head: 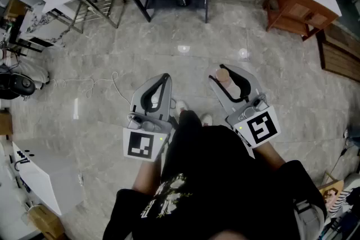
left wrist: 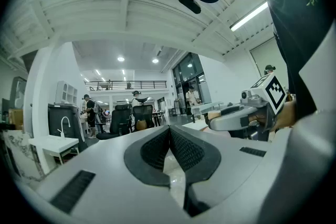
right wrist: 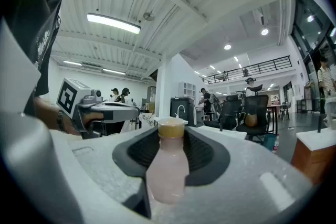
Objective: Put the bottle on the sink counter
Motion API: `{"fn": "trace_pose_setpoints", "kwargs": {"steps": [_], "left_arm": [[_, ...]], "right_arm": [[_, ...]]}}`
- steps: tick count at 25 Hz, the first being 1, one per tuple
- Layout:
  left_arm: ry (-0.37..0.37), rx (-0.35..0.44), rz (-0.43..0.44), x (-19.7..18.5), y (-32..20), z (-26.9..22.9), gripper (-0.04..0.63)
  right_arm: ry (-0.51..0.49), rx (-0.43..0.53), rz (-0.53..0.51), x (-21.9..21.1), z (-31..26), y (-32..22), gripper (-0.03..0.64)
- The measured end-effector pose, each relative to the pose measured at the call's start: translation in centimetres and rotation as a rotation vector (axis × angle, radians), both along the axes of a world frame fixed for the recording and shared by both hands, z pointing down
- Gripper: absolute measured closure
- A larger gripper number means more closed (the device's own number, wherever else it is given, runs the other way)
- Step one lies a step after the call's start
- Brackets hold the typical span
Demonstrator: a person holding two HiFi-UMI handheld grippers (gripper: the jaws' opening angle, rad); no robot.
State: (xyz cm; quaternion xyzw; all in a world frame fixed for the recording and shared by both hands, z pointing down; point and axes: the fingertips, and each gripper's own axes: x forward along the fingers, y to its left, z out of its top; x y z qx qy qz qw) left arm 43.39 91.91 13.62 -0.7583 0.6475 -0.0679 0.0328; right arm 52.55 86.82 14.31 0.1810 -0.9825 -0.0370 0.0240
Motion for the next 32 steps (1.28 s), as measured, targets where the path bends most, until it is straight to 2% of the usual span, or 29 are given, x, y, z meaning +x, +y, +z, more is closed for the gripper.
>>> {"fn": "trace_pose_setpoints", "kwargs": {"steps": [9, 15, 24, 32], "left_arm": [[0.010, 0.003, -0.016, 0.3, 2.0, 0.5, 0.583], [0.033, -0.008, -0.047, -1.7, 2.9, 1.5, 0.583], [0.040, 0.031, -0.072, -5.7, -1.4, 1.6, 0.583], [0.045, 0.038, -0.116, -11.6, -5.4, 1.1, 0.583]], "right_arm": [[-0.024, -0.019, -0.052, -0.2, 0.3, 2.1, 0.483], [-0.014, -0.022, -0.061, -1.6, 0.9, 2.5, 0.482], [0.009, -0.014, -0.054, -3.8, 0.9, -1.9, 0.482], [0.010, -0.014, -0.105, -10.2, 0.3, -6.4, 0.482]]}}
